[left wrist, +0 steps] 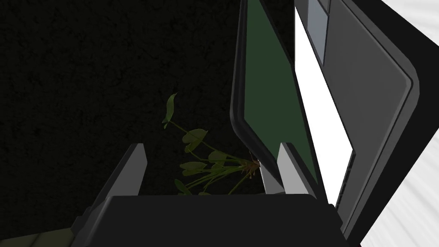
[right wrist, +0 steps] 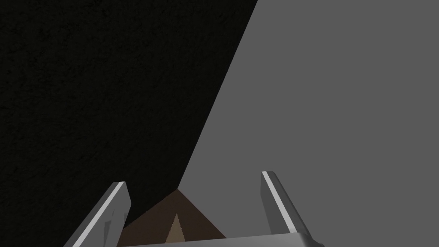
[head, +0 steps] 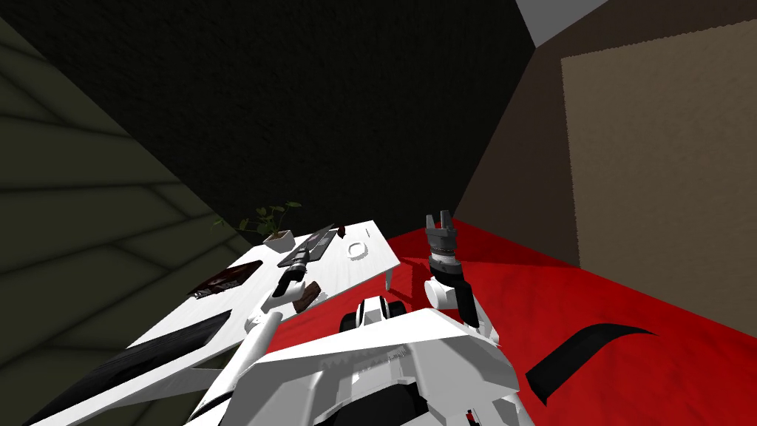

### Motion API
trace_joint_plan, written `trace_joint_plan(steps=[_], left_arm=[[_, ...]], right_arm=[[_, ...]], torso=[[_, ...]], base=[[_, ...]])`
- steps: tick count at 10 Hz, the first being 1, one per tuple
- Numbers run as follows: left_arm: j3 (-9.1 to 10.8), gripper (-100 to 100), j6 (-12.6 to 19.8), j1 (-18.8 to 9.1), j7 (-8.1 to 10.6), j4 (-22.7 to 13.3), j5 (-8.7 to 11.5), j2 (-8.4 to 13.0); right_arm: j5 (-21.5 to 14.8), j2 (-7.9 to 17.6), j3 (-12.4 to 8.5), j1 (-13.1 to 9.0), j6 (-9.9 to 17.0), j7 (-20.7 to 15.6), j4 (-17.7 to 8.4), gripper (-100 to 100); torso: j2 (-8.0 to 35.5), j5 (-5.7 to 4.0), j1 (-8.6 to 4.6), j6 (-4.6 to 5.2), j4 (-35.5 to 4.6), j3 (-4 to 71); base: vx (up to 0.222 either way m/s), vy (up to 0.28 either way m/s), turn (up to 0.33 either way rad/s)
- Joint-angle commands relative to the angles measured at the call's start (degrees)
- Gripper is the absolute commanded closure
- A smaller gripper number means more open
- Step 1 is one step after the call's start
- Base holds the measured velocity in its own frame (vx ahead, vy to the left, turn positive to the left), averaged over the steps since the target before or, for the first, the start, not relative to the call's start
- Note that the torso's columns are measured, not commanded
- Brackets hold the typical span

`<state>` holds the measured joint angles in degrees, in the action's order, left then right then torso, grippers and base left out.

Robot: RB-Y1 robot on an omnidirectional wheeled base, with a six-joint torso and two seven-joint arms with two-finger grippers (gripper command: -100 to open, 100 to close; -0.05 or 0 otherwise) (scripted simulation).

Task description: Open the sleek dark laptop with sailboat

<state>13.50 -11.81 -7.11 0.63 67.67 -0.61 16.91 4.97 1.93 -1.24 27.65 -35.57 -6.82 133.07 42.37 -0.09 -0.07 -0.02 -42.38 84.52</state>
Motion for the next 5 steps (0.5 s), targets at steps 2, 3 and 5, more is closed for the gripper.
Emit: trace_joint_plan(steps=[2, 3, 5], left_arm=[[-0.02, 0, 0.0, 0.1, 0.00, -0.1, 0.0, 0.0], [-0.02, 0, 0.0, 0.1, 0.00, -0.1, 0.0, 0.0], [-0.02, 0, 0.0, 0.1, 0.00, -0.1, 0.0, 0.0]], right_arm=[[0.0, 0.0, 0.0, 0.0, 0.0, 0.0, 0.0, 0], [0.0, 0.0, 0.0, 0.0, 0.0, 0.0, 0.0, 0], [0.0, 0.0, 0.0, 0.0, 0.0, 0.0, 0.0, 0]], torso=[[-0.1, 0.07, 0.07, 0.02, 0.1, 0.0], [-0.1, 0.09, 0.08, 0.02, 0.1, 0.1], [-0.1, 0.09, 0.08, 0.02, 0.1, 0.1]], base=[[0.000, 0.000, 0.000], [0.000, 0.000, 0.000], [0.000, 0.000, 0.000]])
